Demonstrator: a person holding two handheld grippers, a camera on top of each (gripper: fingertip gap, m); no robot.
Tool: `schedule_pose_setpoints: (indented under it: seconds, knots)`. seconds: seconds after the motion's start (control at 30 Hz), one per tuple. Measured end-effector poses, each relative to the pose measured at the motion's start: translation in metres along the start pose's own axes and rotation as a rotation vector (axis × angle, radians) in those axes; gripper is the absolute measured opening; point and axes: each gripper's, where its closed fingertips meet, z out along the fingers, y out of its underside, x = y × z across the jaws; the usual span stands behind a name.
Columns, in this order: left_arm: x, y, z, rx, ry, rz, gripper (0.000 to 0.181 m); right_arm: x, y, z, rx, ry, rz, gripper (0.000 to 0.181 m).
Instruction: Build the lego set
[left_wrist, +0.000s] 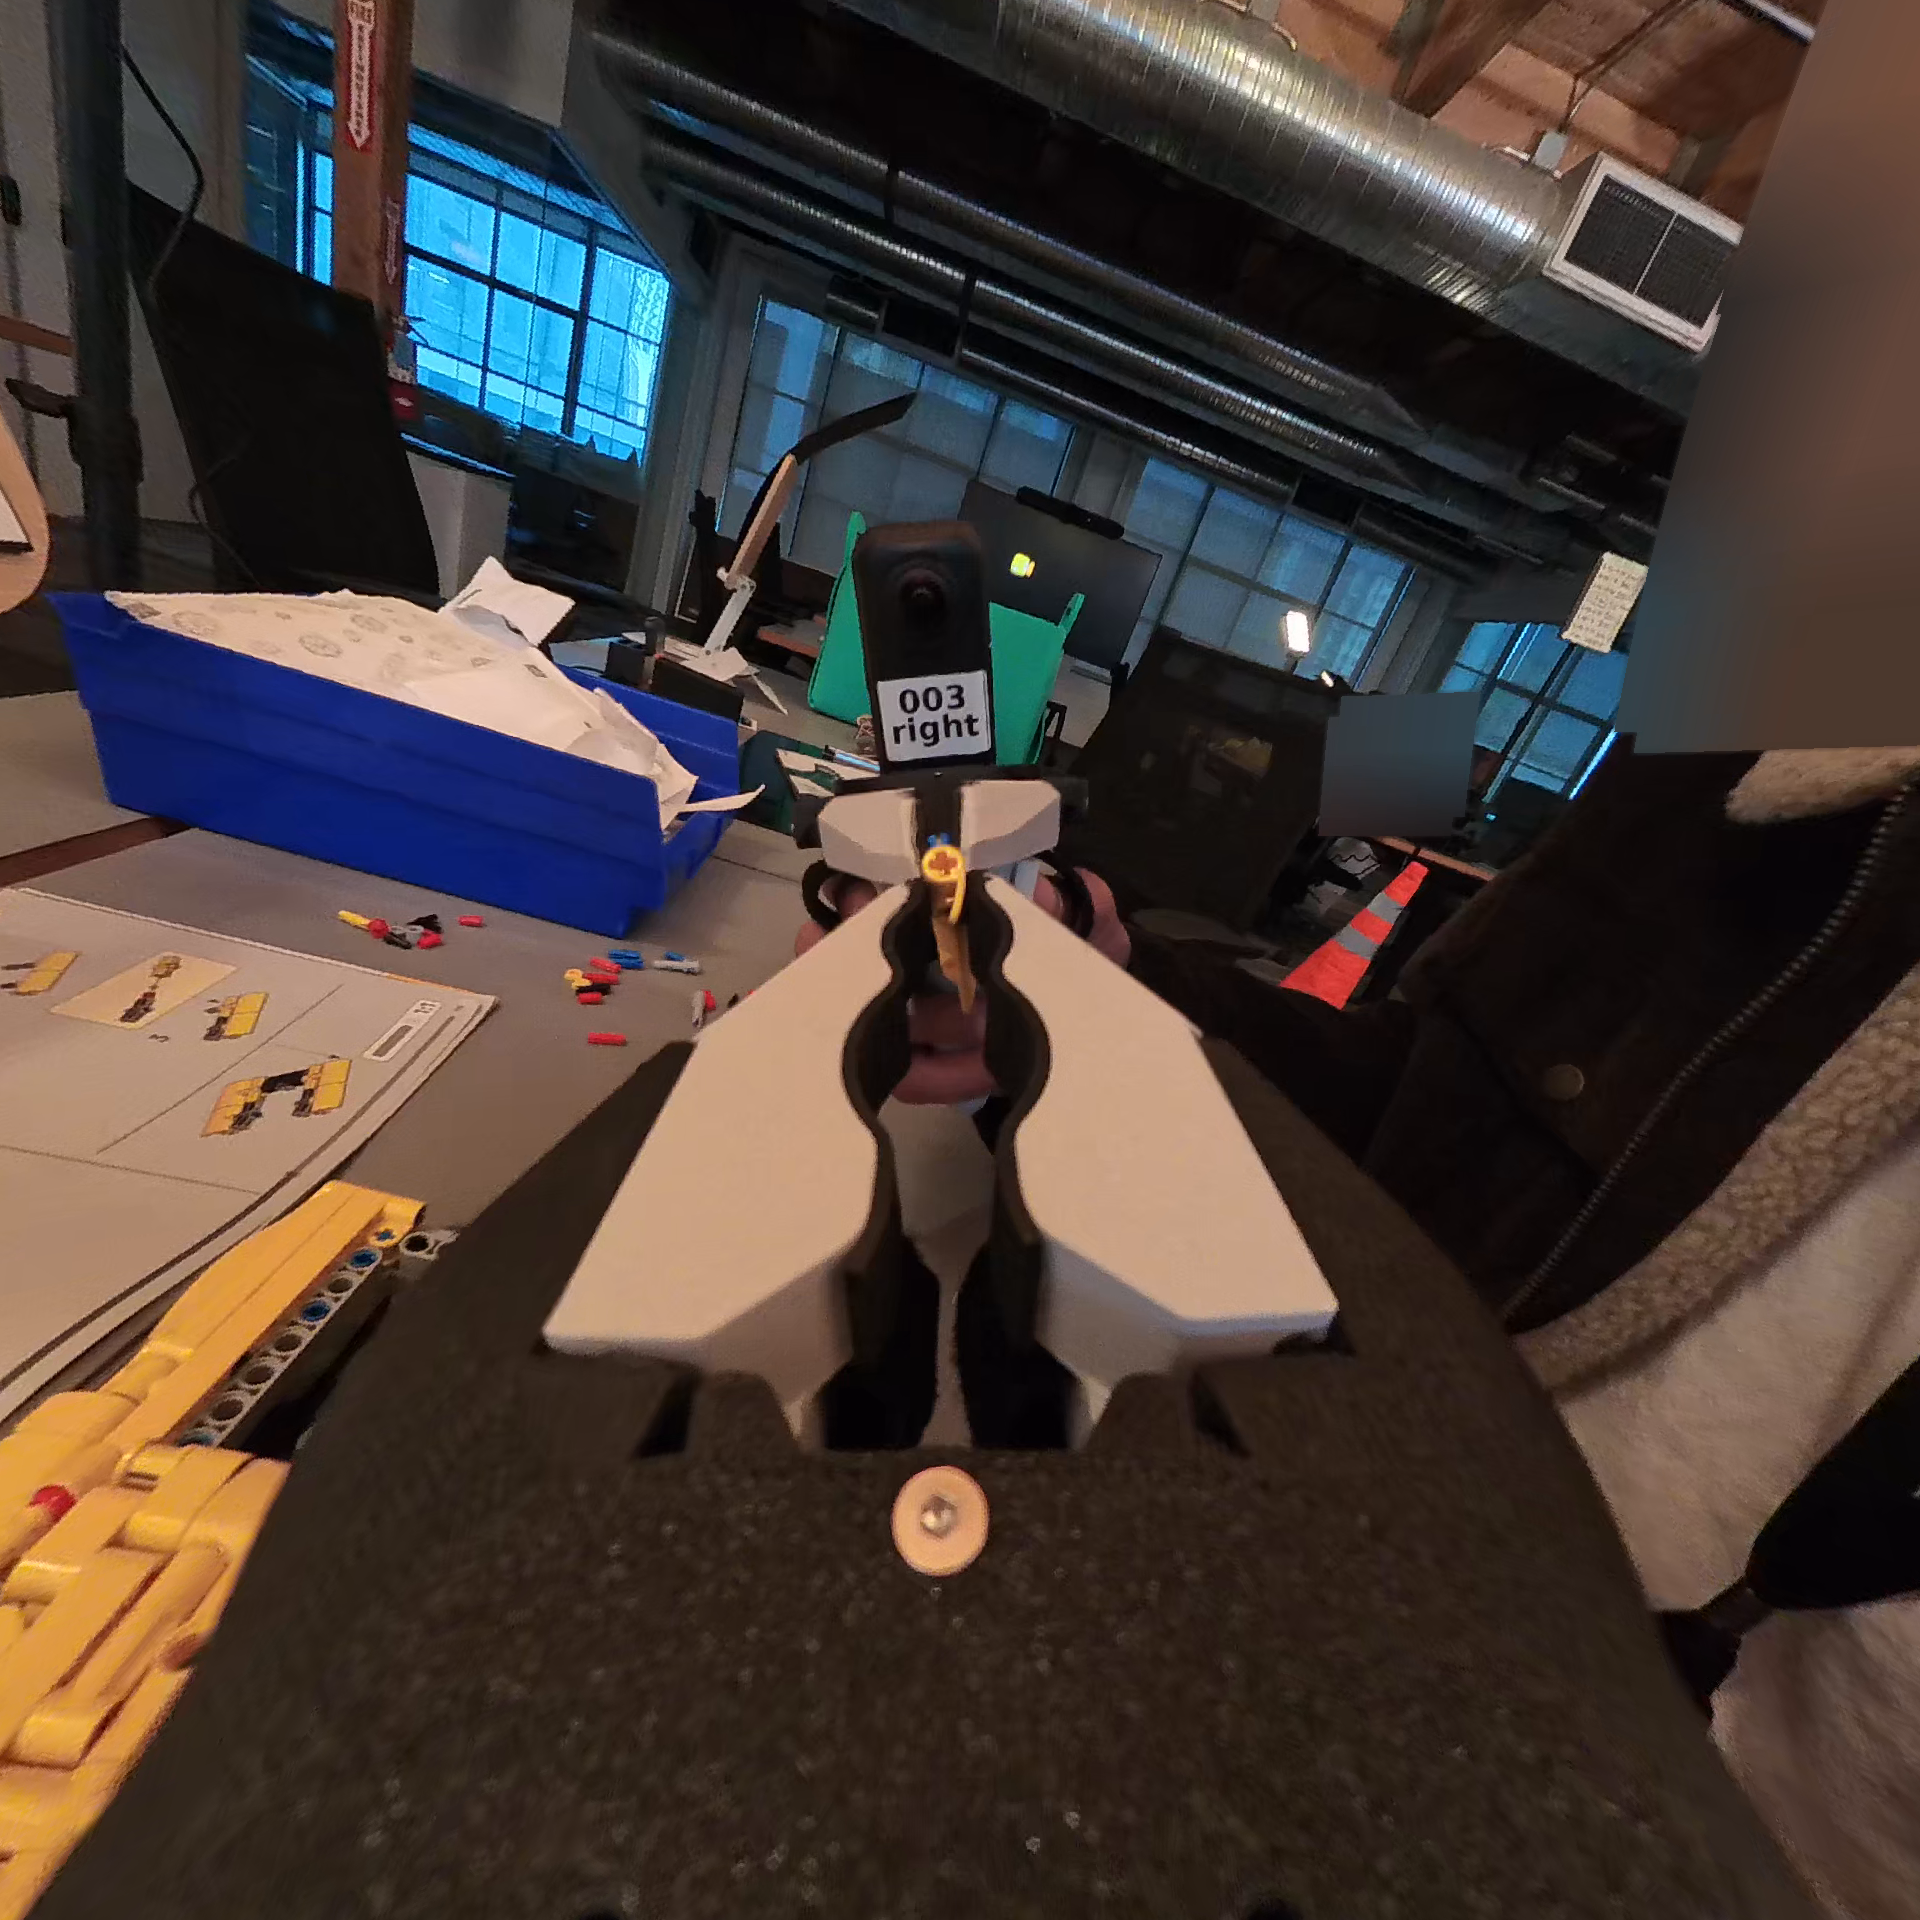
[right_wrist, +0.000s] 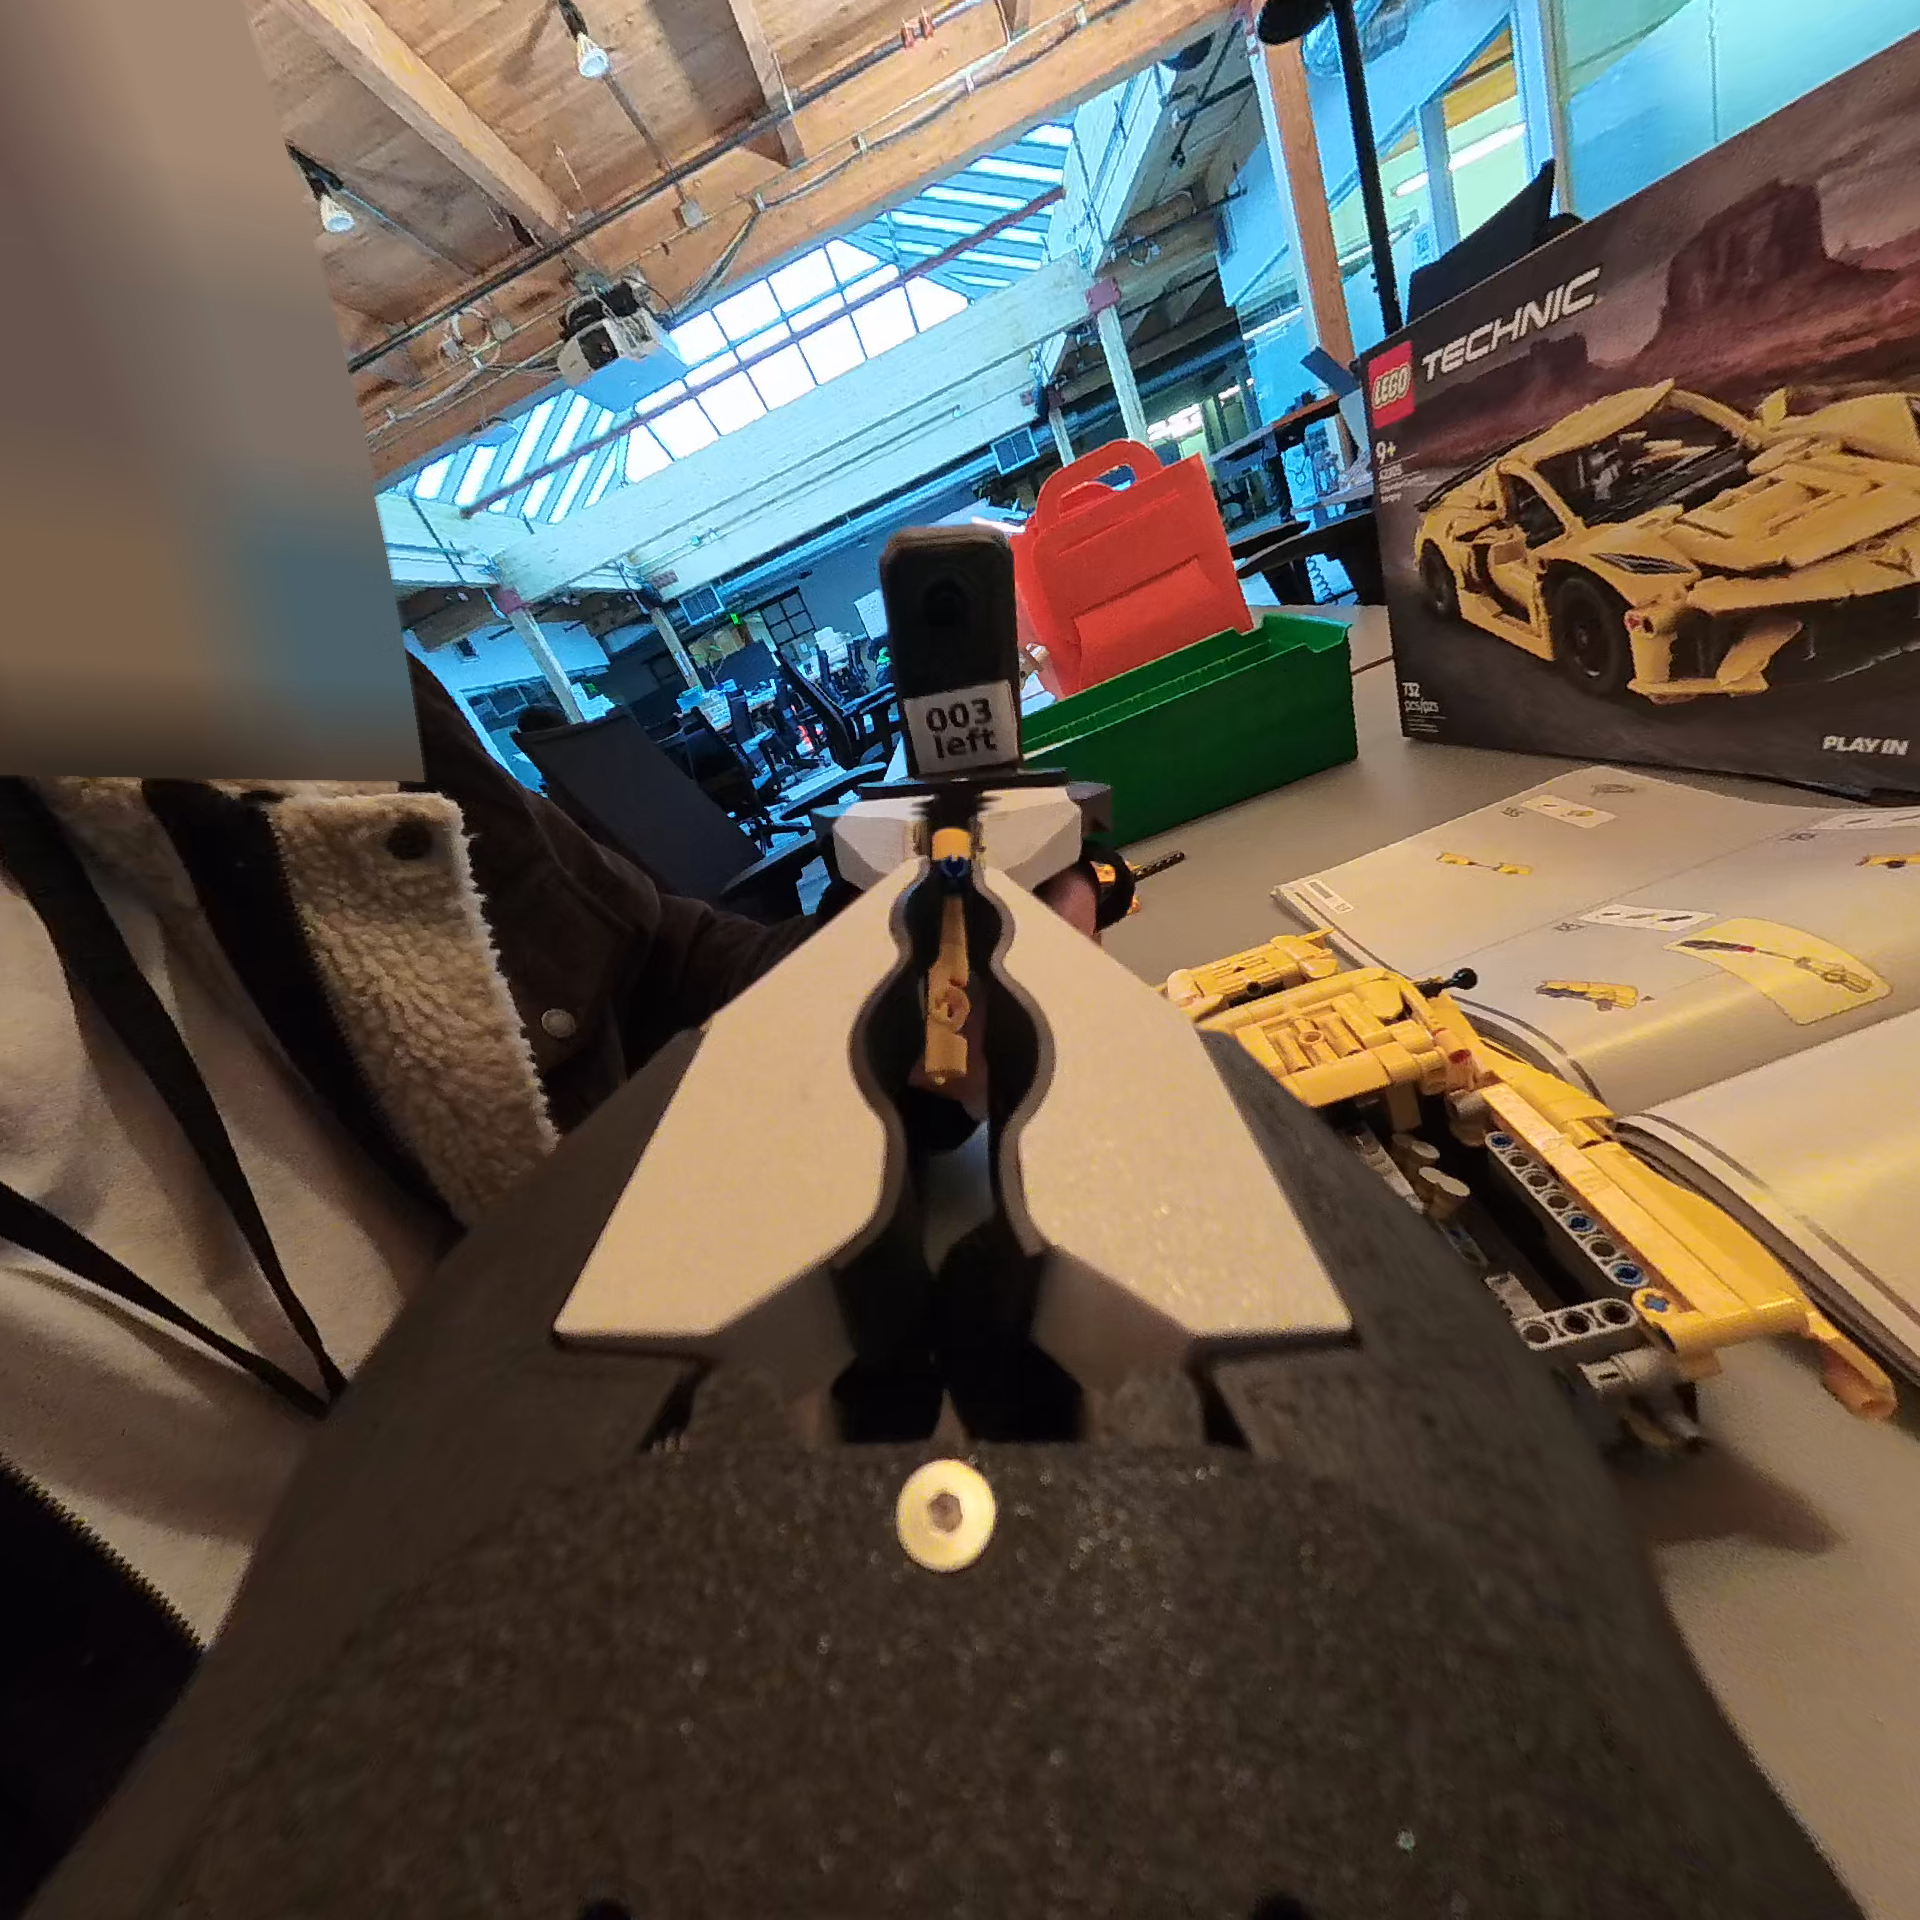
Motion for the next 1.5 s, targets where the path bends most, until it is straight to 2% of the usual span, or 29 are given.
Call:
schedule_pose_setpoints:
  seconds: [0.2, 0.3, 0.33, 0.4, 0.5, 0.57, 0.63, 0.8, 0.97, 1.13, 1.27, 1.5]
  knots:
    - [-0.005, 0.001, 0.0, -0.01, -0.019, -0.031, 0.006, 0.005, -0.001, -0.001, -0.001, 0.027, -0.003, 0.004]
    - [-0.005, -0.002, 0.001, 0.004, -0.021, -0.057, 0.006, 0.006, -0.006, -0.001, 0.006, 0.069, -0.121, 0.005]
    - [-0.008, -0.002, 0.0, 0.006, -0.036, -0.07, 0.006, 0.009, -0.007, -0.001, 0.009, 0.106, -0.177, 0.008]
    - [-0.02, -0.002, -0.003, 0.017, -0.086, -0.128, 0.006, 0.018, -0.008, 0.0, -0.003, 0.219, -0.319, 0.03]
    - [-0.036, 0.0, -0.007, 0.034, -0.148, -0.211, 0.006, 0.038, 0.003, 0.002, -0.152, 0.46, -0.555, 0.052]
    - [-0.04, 0.004, -0.006, 0.031, -0.168, -0.223, 0.006, 0.044, 0.002, 0.001, -0.177, 0.618, -0.711, 0.052]
    - [-0.038, 0.008, -0.003, 0.015, -0.169, -0.224, 0.006, 0.043, 0.0, 0.002, -0.186, 0.701, -0.83, 0.042]
    - [-0.037, 0.011, -0.001, 0.009, -0.172, -0.216, 0.006, 0.044, 0.014, 0.007, -0.26, 0.675, -0.82, 0.046]
    - [-0.037, 0.012, 0.0, 0.01, -0.17, -0.226, 0.006, 0.048, 0.014, 0.005, -0.273, 0.712, -0.842, 0.027]
    - [-0.038, 0.013, -0.001, 0.015, -0.173, -0.243, 0.006, 0.05, 0.015, 0.006, -0.313, 0.694, -0.809, 0.026]
    - [-0.035, 0.012, 0.0, 0.012, -0.161, -0.237, 0.006, 0.048, 0.015, 0.004, -0.345, 0.711, -0.867, 0.025]
    - [-0.037, 0.014, 0.0, 0.001, -0.161, -0.246, 0.006, 0.049, 0.015, 0.005, -0.337, 0.694, -0.866, 0.025]
